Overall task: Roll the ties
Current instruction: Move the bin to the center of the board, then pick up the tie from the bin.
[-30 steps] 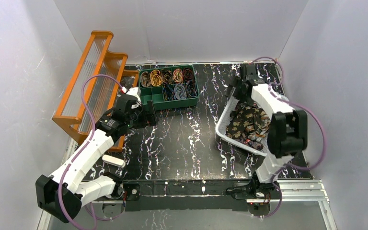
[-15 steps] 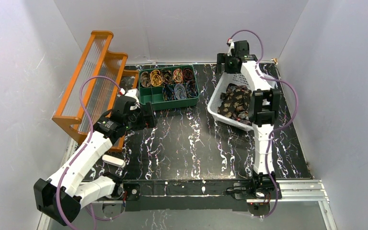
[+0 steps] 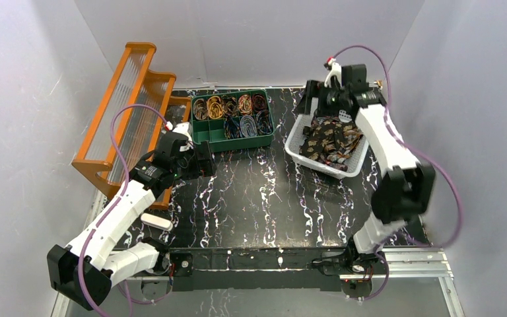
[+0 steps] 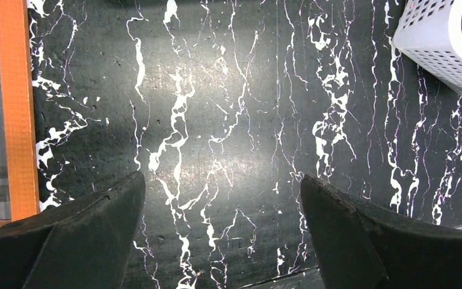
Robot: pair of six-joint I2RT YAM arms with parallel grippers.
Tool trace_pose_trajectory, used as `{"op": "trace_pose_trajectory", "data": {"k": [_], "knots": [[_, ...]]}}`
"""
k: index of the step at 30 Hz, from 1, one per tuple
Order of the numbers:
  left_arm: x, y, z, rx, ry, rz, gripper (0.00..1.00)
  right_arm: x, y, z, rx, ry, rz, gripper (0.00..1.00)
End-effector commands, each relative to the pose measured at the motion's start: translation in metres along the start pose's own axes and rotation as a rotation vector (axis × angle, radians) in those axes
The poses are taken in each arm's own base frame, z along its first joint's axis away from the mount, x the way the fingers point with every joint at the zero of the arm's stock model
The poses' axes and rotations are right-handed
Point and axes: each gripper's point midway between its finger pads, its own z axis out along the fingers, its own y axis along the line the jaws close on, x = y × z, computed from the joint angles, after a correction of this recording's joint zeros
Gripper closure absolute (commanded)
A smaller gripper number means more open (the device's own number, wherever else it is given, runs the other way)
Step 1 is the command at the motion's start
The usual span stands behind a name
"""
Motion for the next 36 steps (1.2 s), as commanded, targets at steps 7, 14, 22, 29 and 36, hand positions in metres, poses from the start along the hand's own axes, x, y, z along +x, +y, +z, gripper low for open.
{"op": "trace_pose_trajectory", "data": {"k": [7, 14, 22, 29, 36], "knots": [[-0.012, 0.002, -0.005, -0.018, -0.04, 0.017, 0.02, 0.174, 0.074, -0.066, -0.242, 0.252, 0.211, 0.01], [-0.012, -0.001, -0.005, -0.003, -0.032, 0.024, 0.02, 0.189, -0.033, -0.053, 0.282, 0.165, 0.164, 0.01], [-0.008, 0.001, -0.009, -0.005, -0.035, 0.016, 0.02, 0.146, -0.114, -0.066, 0.556, 0.015, 0.292, 0.01], [-0.005, 0.003, -0.007, -0.01, -0.022, 0.03, 0.02, 0.113, -0.172, -0.083, 0.663, -0.068, 0.472, 0.01], [0.0, 0.002, -0.002, 0.001, 0.003, 0.051, 0.02, 0.076, -0.163, -0.097, 0.554, -0.156, 0.548, 0.01]]}}
